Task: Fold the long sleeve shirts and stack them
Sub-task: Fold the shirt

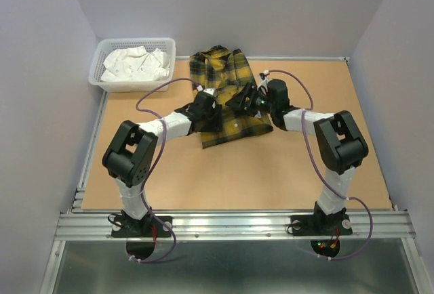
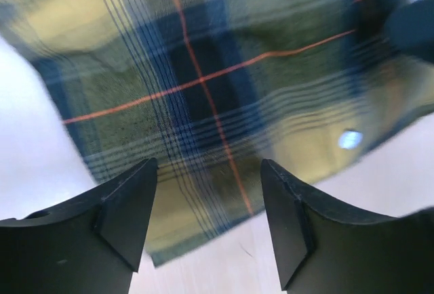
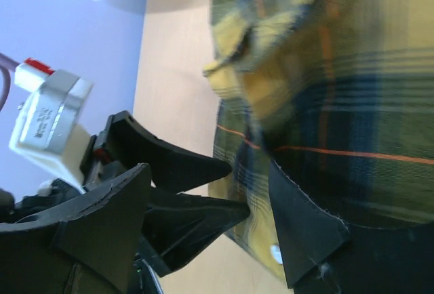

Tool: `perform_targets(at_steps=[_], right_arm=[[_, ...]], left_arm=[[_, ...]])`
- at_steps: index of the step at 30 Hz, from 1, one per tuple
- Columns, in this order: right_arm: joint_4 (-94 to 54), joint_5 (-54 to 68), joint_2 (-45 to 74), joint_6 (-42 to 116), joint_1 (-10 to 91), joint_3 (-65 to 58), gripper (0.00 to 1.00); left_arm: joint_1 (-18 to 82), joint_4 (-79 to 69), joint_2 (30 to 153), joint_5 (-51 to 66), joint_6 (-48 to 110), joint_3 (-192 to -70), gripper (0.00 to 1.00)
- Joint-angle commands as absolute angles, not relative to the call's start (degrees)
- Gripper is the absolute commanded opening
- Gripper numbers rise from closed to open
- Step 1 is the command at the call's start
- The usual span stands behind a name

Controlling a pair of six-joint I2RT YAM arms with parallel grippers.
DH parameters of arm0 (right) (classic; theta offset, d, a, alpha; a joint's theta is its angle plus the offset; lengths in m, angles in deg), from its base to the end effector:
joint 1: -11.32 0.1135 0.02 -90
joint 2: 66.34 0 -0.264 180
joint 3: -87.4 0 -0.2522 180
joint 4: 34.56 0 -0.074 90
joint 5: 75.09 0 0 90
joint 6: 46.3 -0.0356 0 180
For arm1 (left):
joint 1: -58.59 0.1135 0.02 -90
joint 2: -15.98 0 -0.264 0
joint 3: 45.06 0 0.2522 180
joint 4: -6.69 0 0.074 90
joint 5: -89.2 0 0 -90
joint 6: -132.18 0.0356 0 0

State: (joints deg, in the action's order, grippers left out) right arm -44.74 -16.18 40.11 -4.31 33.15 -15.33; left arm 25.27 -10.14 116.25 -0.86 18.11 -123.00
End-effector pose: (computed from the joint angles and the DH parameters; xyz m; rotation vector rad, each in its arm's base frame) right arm 0.3772 0.1709 0.2097 0.0680 2.0864 1.3031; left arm 0.3220 -0.2116 0.2082 0.1857 2.3024 -0.5260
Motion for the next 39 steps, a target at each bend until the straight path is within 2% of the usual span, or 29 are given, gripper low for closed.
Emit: perform_targets(at_steps=[1, 9, 17, 26, 33, 39], right_arm=[[-55.9, -18.4, 44.0, -7.2, 32.6, -20.4, 0.74], [-67.7, -15.9, 48.1, -10.4, 23.5, -38.0, 0.71], [-68.7, -18.7, 43.3, -7.1, 17.4, -41.3, 0.71], [-62.3, -23.0, 36.8, -5.4, 19.6, -26.7, 0.71], [-61.5, -25.5, 42.6, -6.3, 24.8, -14.8, 0.71], [-61.5, -25.9, 50.9, -8.2, 26.8, -9.1, 0.68]], left_arm=[[25.0, -7.5, 119.8, 1.0, 17.7, -122.9, 0.69], [25.0, -9.7, 124.2, 0.2, 14.4, -120.5, 0.63], [25.0, -10.7, 123.1, 0.2, 14.0, -118.1, 0.62], [25.1, -12.1, 122.1, -0.4, 14.5, -120.3, 0.62], [25.0, -13.0, 123.3, -0.4, 14.5, -122.5, 0.63], [25.0, -13.7, 124.1, -0.4, 14.6, -123.7, 0.65]])
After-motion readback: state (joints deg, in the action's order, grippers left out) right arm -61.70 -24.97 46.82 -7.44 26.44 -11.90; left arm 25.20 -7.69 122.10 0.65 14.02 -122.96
